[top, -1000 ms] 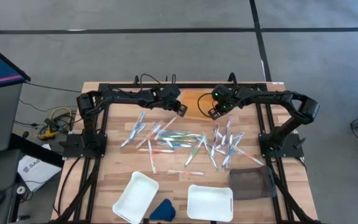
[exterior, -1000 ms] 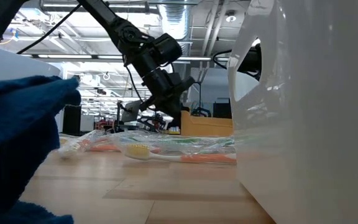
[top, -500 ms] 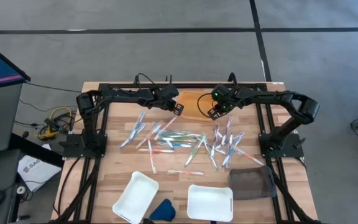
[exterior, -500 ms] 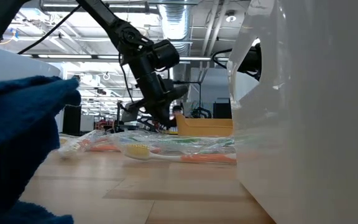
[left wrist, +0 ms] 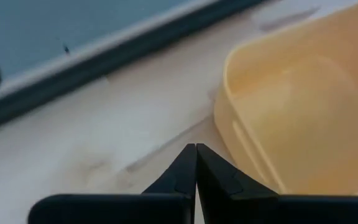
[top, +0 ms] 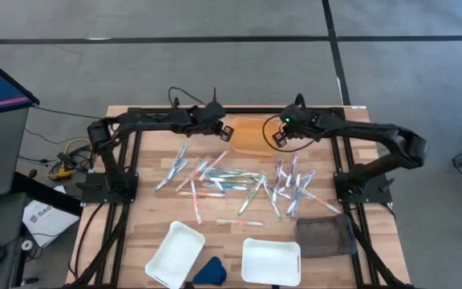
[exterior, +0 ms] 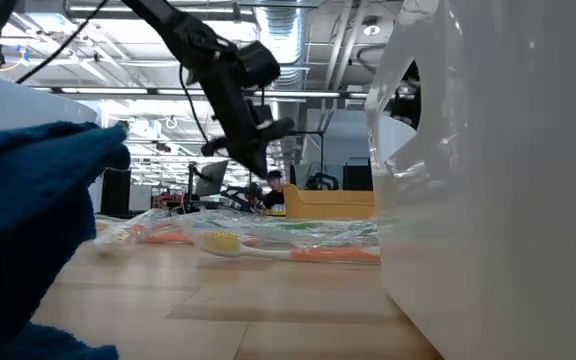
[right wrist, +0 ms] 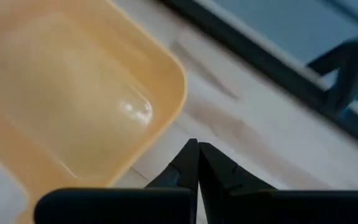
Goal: Pick & Place Toothbrushes
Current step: Move the yellow bin to the top center of the table
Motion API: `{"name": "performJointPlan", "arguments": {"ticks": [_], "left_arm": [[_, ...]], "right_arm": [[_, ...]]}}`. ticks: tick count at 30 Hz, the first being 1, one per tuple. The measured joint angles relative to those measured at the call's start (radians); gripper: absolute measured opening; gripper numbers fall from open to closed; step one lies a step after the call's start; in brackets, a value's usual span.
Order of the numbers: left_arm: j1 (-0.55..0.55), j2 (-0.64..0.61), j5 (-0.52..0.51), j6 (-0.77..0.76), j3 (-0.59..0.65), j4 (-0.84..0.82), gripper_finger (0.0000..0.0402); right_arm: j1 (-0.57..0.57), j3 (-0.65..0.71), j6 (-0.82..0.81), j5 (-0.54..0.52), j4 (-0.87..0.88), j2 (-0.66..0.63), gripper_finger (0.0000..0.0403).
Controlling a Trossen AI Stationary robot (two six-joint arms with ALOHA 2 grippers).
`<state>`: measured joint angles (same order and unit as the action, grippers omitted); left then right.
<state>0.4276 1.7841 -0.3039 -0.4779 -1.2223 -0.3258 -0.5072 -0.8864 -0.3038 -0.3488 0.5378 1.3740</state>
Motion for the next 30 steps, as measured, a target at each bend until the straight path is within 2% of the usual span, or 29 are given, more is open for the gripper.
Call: {"name": "performJointPlan", "arguments": {"ticks": [5, 13, 18, 23, 27, 30], "left_arm": [[-0.055, -0.096, -0.093, 0.034, 0.055, 0.033, 0.0003], [-0.113, -0.261, -0.097, 0.104, 0.179, 0.274, 0.0003], [-0.139, -0.328, -0.087, 0.081, 0.241, 0.463, 0.0003], [-0.163, -0.345, 0.051, 0.06, 0.245, 0.571, 0.0003], [-0.196, -0.345, 0.213, 0.123, 0.245, 0.669, 0.0003], [-0.233, -0.345, 0.297, 0.14, 0.245, 0.717, 0.0003]], "right_arm": [[0.092, 0.0, 0.035, -0.082, -0.008, -0.115, 0.0001], [0.267, 0.001, 0.125, -0.082, -0.099, -0.247, 0.0001], [0.35, 0.001, 0.123, -0.079, -0.141, -0.297, 0.0001], [0.408, 0.001, 0.108, -0.07, -0.135, -0.304, 0.0001], [0.443, 0.001, 0.117, -0.067, -0.192, -0.293, 0.0001], [0.471, 0.002, 0.157, -0.067, -0.234, -0.294, 0.0001]]}}
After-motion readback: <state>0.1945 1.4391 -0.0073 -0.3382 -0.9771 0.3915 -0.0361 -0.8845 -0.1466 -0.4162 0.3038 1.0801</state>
